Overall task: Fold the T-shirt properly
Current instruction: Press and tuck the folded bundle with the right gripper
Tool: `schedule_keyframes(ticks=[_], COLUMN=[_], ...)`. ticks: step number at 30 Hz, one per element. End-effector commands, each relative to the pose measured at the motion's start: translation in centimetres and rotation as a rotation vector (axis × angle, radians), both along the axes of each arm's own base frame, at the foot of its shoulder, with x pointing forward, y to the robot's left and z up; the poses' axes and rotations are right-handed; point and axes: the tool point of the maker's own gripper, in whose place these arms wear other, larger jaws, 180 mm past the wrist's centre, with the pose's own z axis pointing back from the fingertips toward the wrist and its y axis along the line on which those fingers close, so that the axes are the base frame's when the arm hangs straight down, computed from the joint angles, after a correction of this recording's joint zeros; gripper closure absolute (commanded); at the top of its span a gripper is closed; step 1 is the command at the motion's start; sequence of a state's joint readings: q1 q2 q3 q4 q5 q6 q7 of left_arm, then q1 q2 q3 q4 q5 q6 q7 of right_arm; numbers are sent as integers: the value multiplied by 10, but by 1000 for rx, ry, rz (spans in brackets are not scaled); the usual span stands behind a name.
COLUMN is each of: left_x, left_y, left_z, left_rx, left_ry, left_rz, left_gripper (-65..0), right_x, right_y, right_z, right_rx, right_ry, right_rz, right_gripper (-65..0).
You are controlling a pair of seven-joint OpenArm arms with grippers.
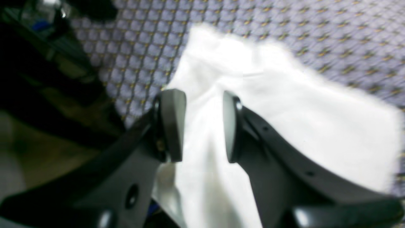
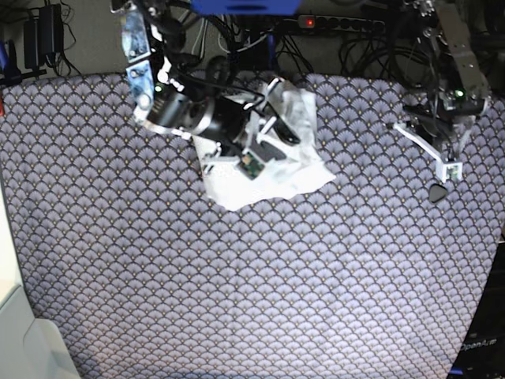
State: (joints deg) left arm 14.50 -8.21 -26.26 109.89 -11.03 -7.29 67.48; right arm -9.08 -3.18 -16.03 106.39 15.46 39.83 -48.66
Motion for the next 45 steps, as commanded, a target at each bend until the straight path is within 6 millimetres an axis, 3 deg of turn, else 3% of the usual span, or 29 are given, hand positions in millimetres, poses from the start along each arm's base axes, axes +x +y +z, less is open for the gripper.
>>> schedule_keyframes(ticks=[1, 10, 17, 29, 34, 39, 45], left_x=[6, -13, -25, -31, -28, -24, -16], left_y=[1, -5, -3, -1, -2, -2, -6], left_z=[12, 4, -1, -4, -2, 3, 6], left_rx=[15, 8, 21, 22, 21, 24, 8], left_ry=[-41, -7, -11, 4, -5, -24, -49], left_rz=[-7, -8, -10, -6, -7, -8, 3], left_gripper=[-5, -5, -5, -5, -5, -8, -11], right_x=[11, 46, 55, 66, 69, 74, 68], right_y=[7, 17, 32, 31, 31, 30, 17], right_z=[13, -11, -35, -74, -65, -11, 23], right_rx=[52, 112, 142, 187, 194, 242, 187], right_ry=[-40, -6, 78, 170, 142, -18, -120], right_rz=[-1, -10, -14, -61, -57, -53, -33], right_gripper=[-185, -185, -185, -185, -185, -189, -190])
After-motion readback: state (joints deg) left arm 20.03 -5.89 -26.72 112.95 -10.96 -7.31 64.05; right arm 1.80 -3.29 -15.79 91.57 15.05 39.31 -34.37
